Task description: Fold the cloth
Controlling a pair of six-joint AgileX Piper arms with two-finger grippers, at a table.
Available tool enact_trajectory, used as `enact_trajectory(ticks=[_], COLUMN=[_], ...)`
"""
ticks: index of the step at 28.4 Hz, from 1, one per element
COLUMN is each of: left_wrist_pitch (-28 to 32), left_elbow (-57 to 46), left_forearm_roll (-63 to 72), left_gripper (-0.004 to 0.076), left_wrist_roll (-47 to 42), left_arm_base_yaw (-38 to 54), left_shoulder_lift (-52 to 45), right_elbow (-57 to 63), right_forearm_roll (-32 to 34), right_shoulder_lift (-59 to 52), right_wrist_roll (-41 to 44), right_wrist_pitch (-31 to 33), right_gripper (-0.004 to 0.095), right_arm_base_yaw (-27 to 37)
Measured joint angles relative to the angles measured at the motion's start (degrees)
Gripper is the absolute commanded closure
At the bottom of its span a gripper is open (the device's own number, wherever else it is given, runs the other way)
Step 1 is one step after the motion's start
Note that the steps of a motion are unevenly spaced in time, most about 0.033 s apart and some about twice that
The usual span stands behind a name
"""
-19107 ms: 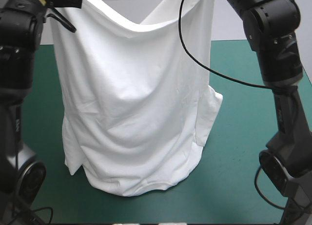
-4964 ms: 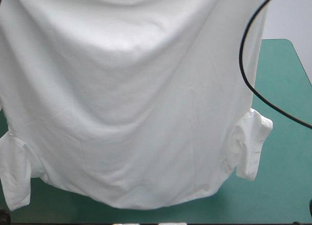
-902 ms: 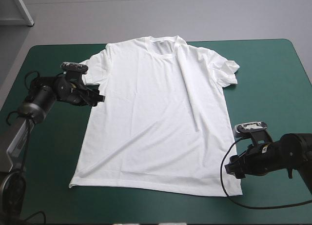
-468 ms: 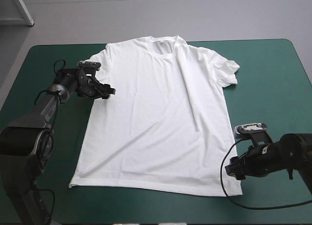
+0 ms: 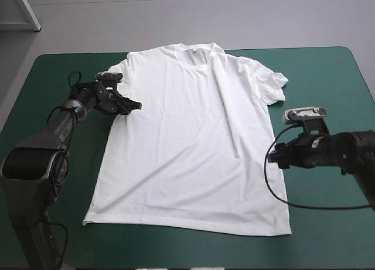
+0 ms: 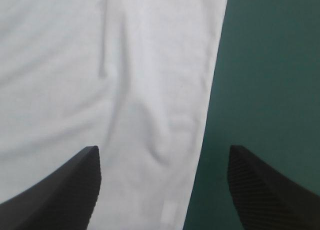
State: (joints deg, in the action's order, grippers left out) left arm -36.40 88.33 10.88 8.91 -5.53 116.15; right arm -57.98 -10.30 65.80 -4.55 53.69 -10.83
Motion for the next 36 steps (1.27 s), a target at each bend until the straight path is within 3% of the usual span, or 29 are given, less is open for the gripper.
enact_trajectory(ticks=[2,13,19,27,31,33,34,35,36], left_wrist_pitch=[0.22,-0.21,-0.79,-1.45,-1.78,-2.20,-2.26,-2.40,-2.44], left_elbow=[0.00,0.28,0.39,0.46,0.46,0.55,0.55,0.60,0.60], left_forearm_roll=[-0.18,-0.99,-0.99,-0.86,-0.78,-0.73,-0.73,-0.73,-0.73], left_gripper=[0.0702,0.0703,0.0703,0.0703,0.0703,0.0703,0.0703,0.0703,0.0703], left_wrist_roll=[0.00,2.16,2.33,2.33,2.33,2.33,2.33,2.33,2.33], left_arm_base_yaw=[0.00,0.00,0.00,0.00,0.00,0.00,0.00,0.00,0.00], left_shoulder_lift=[0.12,0.23,0.28,0.28,0.28,0.28,0.28,0.28,0.28], right_elbow=[-3.01,-23.22,-31.16,-34.32,-34.97,-35.34,-35.33,-35.44,-35.44], right_forearm_roll=[0.15,0.16,-4.20,-7.00,-12.07,-14.83,-14.99,-14.99,-14.99], right_shoulder_lift=[4.04,29.76,40.93,48.88,50.97,51.62,51.74,51.98,52.11], right_wrist_roll=[0.00,-0.42,-0.75,-2.62,-4.58,-5.48,-5.64,-5.93,-6.05], right_wrist_pitch=[-0.76,-2.27,-1.47,-2.25,-4.42,-4.92,-5.07,-5.14,-5.19], right_gripper=[0.0237,0.0262,0.0300,0.0305,0.0326,0.0480,0.0660,0.0757,0.0926], right_arm_base_yaw=[0.00,0.12,3.33,6.63,6.63,6.63,6.63,6.63,6.58])
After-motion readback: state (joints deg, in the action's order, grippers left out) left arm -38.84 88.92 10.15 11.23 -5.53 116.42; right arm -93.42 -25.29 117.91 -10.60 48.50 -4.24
